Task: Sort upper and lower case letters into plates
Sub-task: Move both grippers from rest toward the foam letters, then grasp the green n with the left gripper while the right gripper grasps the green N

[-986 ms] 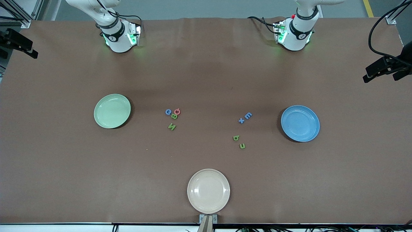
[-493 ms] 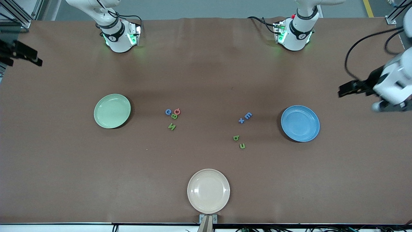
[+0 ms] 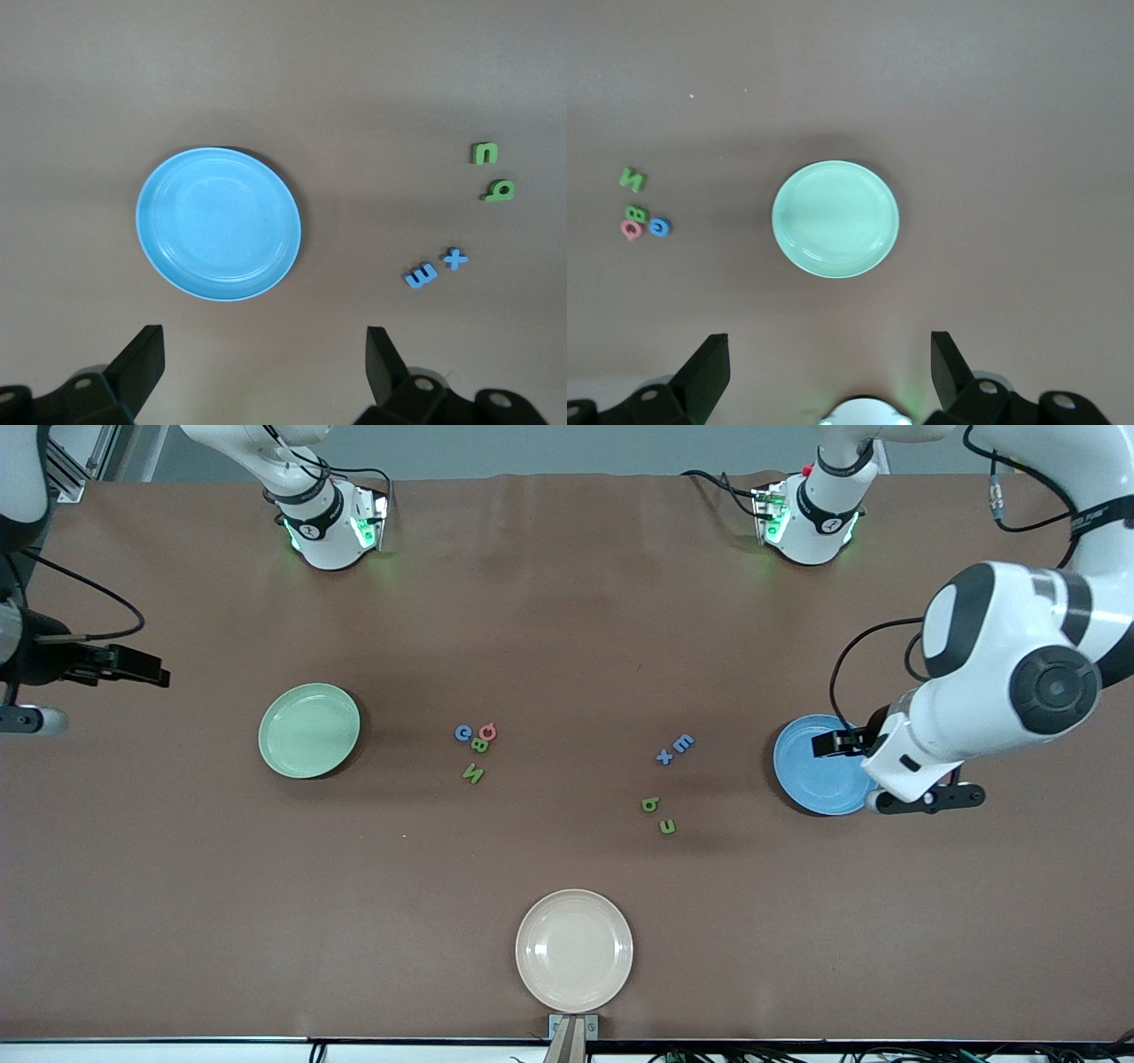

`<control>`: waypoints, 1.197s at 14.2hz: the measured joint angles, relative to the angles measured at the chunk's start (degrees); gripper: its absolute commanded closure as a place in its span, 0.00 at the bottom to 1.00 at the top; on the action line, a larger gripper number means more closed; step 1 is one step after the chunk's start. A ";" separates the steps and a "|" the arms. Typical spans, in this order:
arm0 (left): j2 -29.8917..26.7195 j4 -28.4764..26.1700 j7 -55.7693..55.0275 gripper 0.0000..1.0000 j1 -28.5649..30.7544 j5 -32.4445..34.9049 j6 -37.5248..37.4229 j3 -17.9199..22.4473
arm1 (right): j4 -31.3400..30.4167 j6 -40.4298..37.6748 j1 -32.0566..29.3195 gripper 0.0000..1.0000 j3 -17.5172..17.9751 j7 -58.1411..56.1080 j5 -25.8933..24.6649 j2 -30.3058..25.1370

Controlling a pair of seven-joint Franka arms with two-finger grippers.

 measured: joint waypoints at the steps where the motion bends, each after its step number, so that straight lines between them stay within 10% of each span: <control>1: 0.77 -0.18 -1.26 0.00 -0.48 -0.05 1.44 -0.02 | -0.32 1.05 1.87 0.00 0.17 5.24 0.44 0.03; 8: 9.29 -0.75 -18.01 0.00 -7.39 -0.06 18.40 -0.24 | -12.24 22.00 16.89 0.00 0.74 34.01 3.89 1.58; 17: 24.28 1.45 -27.94 0.00 -14.20 -0.06 34.17 -0.24 | -14.82 39.95 27.65 0.01 0.70 50.39 4.03 17.55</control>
